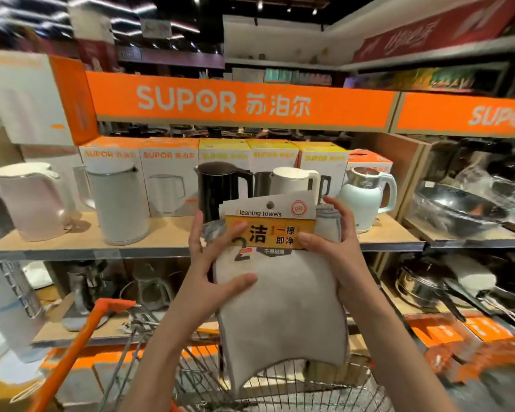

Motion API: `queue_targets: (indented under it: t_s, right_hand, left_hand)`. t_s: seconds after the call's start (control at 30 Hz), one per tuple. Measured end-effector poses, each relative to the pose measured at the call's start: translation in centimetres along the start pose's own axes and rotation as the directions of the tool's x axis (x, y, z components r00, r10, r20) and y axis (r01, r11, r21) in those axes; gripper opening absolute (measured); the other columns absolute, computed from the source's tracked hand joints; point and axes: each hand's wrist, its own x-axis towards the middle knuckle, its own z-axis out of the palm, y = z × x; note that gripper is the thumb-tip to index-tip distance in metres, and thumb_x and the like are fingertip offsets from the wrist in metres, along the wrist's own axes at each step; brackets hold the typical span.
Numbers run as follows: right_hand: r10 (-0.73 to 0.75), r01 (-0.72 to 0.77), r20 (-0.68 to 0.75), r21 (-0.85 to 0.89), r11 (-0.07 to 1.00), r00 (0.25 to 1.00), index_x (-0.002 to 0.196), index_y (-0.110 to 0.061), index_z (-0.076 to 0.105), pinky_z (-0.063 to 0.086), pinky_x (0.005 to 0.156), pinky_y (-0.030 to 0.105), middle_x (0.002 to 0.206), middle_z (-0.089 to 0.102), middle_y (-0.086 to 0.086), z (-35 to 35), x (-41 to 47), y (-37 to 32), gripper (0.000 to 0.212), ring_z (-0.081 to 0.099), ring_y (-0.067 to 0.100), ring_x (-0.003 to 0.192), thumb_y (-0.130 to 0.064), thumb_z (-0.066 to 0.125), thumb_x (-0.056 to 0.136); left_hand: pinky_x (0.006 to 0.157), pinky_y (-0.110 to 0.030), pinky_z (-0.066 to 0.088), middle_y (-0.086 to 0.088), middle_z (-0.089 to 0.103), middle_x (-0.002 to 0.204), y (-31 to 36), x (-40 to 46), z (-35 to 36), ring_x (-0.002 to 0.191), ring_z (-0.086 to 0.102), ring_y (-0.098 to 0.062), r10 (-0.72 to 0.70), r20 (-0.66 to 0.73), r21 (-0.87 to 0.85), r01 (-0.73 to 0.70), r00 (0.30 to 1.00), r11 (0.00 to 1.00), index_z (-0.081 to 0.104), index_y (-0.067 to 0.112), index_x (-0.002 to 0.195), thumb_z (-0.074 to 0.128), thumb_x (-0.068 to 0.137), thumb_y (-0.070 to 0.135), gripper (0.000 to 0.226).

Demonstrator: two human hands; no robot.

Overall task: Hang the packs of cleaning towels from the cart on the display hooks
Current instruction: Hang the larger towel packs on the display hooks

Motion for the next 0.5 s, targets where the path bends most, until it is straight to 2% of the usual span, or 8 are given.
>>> queue_targets:
  t_s: [0.07, 0.1, 0.17, 0.23, 0.37, 0.43, 0.5]
  right_hand:
    - [-0.021, 0.021, -0.007, -0.004, 1.000, 1.000, 0.124, -0.044, 0.043, 0.057, 0.063, 0.027, 0.094, 0.069, -0.018, -0.2, 0.0, -0.6, 0.083, 0.070, 0.014, 0.089, -0.025, 0.086, 0.055]
    - [-0.036, 0.036, -0.014, -0.005, 0.999, 0.999, 0.123, -0.043, 0.043, 0.057, 0.064, 0.027, 0.096, 0.069, -0.016, -0.4, 0.0, -0.8, 0.082, 0.070, 0.014, 0.090, -0.023, 0.086, 0.057]
    - [-0.061, 0.060, -0.030, -0.008, 0.998, 0.998, 0.120, -0.046, 0.044, 0.057, 0.066, 0.028, 0.103, 0.069, -0.010, -0.7, 0.0, -1.3, 0.076, 0.070, 0.016, 0.092, -0.023, 0.084, 0.060]
    - [-0.063, 0.063, -0.045, -0.008, 0.998, 0.997, 0.117, -0.052, 0.043, 0.057, 0.069, 0.030, 0.112, 0.066, -0.004, -1.1, 0.0, -1.6, 0.072, 0.069, 0.017, 0.094, -0.029, 0.083, 0.061]
    - [-0.120, 0.118, -0.035, -0.056, 0.991, 0.992, 0.124, -0.058, 0.031, 0.057, 0.073, 0.026, 0.117, 0.061, -0.012, -1.7, -0.4, -1.2, 0.080, 0.066, 0.010, 0.101, -0.034, 0.082, 0.067]
    - [-0.195, 0.190, -0.033, -0.115, 0.975, 0.980, 0.128, -0.060, 0.025, 0.056, 0.082, 0.026, 0.129, 0.051, -0.012, -1.8, -0.9, -0.5, 0.082, 0.061, 0.008, 0.110, -0.032, 0.076, 0.071]
    - [-0.238, 0.234, -0.009, -0.156, 0.960, 0.971, 0.129, -0.059, 0.029, 0.054, 0.087, 0.028, 0.137, 0.043, -0.008, -1.8, -1.3, -0.4, 0.075, 0.057, 0.009, 0.116, -0.032, 0.073, 0.075]
  left_hand:
    - [0.099, -0.017, 0.043, 0.025, 0.008, 0.152, 0.6, 0.2, 0.4, 0.138, 0.029, -0.005, -0.036, 0.045, -0.026, 0.038, 0.998, 0.999, 0.049, 0.069, 0.114, 0.081, 0.057, 0.049, 0.069]
    - [0.097, -0.022, 0.048, 0.017, 0.018, 0.151, 0.9, 0.3, 0.8, 0.132, 0.039, -0.003, -0.037, 0.046, -0.057, 0.039, 0.998, 0.998, 0.050, 0.067, 0.115, 0.085, 0.060, 0.047, 0.068]
    - [0.084, -0.015, 0.051, 0.010, 0.033, 0.141, 1.7, 0.6, 1.6, 0.114, 0.052, 0.007, -0.001, 0.012, -0.127, 0.002, 1.000, 0.992, 0.053, 0.063, 0.116, 0.083, 0.059, 0.045, 0.067]
    - [0.082, -0.011, 0.049, 0.010, 0.035, 0.131, 2.4, 0.9, 2.3, 0.108, 0.054, 0.010, 0.044, -0.009, -0.141, -0.045, 0.999, 0.989, 0.052, 0.063, 0.114, 0.076, 0.059, 0.047, 0.062]
    - [0.093, -0.022, 0.051, 0.007, 0.035, 0.135, 3.5, 0.9, 3.0, 0.117, 0.051, -0.001, 0.045, 0.041, -0.078, -0.041, 0.998, 0.996, 0.047, 0.068, 0.112, 0.071, 0.058, 0.056, 0.060]
    - [0.092, -0.017, 0.049, 0.007, 0.035, 0.136, 3.7, 0.7, 3.1, 0.116, 0.049, 0.004, 0.051, 0.037, -0.052, -0.049, 0.998, 0.997, 0.048, 0.068, 0.111, 0.071, 0.058, 0.056, 0.059]
    - [0.087, -0.007, 0.045, 0.008, 0.034, 0.134, 4.0, 0.5, 3.2, 0.111, 0.049, 0.011, 0.068, 0.027, -0.039, -0.067, 0.997, 0.997, 0.049, 0.067, 0.110, 0.070, 0.059, 0.053, 0.057]
